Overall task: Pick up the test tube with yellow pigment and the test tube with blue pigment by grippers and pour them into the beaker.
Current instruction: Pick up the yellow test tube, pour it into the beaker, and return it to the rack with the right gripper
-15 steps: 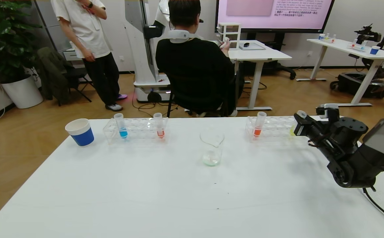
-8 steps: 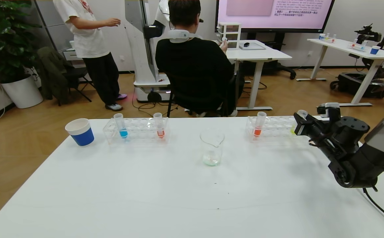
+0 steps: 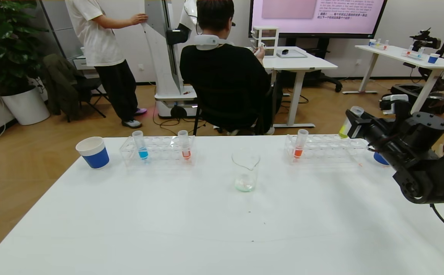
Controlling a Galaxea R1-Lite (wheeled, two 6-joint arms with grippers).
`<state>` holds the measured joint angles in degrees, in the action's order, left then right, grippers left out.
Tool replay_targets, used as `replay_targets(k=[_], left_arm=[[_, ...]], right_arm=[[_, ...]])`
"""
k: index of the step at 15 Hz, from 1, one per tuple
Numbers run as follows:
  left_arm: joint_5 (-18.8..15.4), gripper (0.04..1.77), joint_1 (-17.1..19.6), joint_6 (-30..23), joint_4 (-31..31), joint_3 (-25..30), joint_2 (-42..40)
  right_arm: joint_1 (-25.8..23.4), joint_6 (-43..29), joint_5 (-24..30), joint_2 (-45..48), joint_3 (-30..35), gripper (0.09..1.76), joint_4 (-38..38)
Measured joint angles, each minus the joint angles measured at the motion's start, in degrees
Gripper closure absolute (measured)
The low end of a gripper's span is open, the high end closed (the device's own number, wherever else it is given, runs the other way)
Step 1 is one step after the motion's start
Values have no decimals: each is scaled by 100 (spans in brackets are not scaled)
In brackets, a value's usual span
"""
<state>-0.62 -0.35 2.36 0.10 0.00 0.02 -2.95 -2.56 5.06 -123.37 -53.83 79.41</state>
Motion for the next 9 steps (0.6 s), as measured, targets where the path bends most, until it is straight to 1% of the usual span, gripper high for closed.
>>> replay_targets(k=[2,4,5,8,9], left_arm=[[0,6,2,-2,0,0,0],[0,6,0,0,0,0,0],[0,6,0,0,0,0,0],[0,6,0,0,0,0,0],[0,6,0,0,0,0,0]], right_arm=[[-32,11,-11,79,-7,133,-15],[-11,67,23,132,-145,133,-116],[12,133,89,178,-243,133,-378],[183,216,436,405,-739,133,-1723],[305,227,602,474,-970,133,-1971]])
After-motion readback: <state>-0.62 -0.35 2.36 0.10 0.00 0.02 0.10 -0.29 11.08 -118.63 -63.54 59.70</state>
